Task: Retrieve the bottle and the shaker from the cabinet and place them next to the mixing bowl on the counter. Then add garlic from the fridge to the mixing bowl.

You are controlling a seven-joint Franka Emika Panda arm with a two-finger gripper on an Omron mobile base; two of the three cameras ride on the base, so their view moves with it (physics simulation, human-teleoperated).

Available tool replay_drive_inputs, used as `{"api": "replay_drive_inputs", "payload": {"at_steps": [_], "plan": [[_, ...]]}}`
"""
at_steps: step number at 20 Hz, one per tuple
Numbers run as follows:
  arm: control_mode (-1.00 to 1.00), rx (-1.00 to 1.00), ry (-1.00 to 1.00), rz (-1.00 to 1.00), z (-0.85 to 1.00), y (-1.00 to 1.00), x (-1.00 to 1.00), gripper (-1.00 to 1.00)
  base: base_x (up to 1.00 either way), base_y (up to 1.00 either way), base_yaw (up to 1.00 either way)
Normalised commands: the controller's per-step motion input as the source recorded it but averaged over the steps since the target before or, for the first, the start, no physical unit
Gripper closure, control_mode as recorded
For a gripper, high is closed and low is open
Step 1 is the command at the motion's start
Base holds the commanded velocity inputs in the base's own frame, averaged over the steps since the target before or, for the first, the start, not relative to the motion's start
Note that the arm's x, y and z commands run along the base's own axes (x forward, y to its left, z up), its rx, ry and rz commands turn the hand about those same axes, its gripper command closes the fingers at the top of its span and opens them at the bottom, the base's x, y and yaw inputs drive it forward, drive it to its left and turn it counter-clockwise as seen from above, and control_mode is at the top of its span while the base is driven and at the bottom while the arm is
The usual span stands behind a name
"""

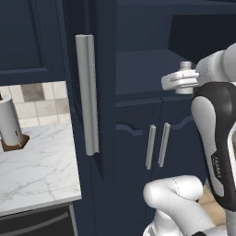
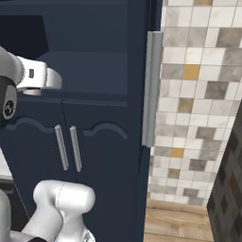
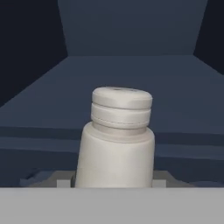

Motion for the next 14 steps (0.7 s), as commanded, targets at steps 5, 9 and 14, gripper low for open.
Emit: {"api": "replay_drive_inputs", "payload": {"at_steps": [5, 9, 14], "plan": [[-1.0, 0.0, -0.05, 0.0, -0.32, 0.0, -0.78, 1.0, 0.0, 0.0, 0.0], [-1.0, 0.0, 0.04, 0.0, -0.16, 0.0, -0.11, 1.0, 0.0, 0.0, 0.0], [-1.0, 0.0, 0.0, 0.0, 0.0, 0.0, 0.0, 1.0, 0.0, 0.0, 0.0]]}}
